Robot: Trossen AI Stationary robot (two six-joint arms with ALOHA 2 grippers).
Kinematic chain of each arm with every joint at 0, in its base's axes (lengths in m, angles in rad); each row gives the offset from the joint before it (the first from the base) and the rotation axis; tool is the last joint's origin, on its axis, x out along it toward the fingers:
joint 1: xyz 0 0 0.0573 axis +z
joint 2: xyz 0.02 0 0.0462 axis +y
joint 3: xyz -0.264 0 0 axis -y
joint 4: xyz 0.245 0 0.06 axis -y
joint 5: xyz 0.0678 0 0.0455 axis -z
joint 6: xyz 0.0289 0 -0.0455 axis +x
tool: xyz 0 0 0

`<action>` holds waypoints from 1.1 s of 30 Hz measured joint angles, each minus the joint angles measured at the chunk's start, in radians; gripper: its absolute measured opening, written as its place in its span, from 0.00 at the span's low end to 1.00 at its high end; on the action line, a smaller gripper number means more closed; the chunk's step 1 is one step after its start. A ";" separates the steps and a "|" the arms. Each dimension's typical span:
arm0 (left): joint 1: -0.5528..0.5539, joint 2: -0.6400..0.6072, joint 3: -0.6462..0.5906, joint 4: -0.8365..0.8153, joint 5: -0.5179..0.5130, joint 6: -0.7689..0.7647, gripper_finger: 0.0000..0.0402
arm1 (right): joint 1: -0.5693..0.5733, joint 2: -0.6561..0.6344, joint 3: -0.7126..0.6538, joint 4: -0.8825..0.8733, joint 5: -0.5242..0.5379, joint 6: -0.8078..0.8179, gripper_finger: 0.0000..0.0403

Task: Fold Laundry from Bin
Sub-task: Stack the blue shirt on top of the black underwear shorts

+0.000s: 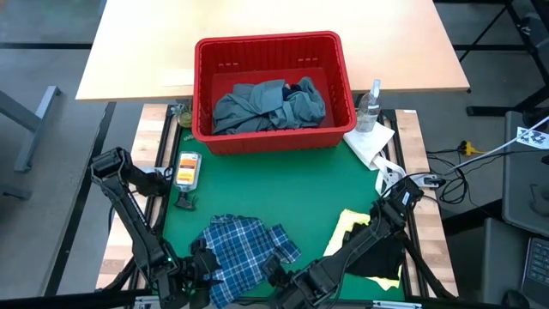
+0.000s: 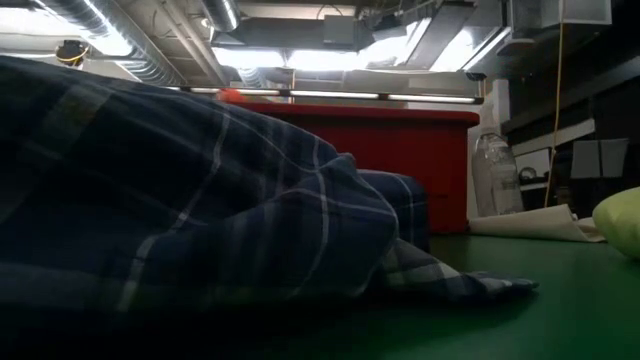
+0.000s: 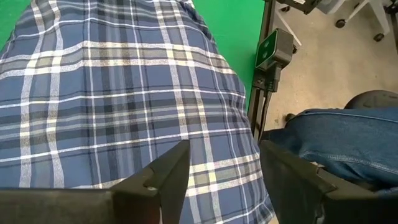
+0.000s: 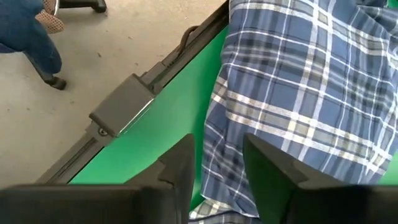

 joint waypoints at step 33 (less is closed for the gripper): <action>0.001 0.000 0.000 -0.005 -0.011 0.009 0.48 | -0.080 0.028 -0.166 0.195 0.087 -0.136 0.81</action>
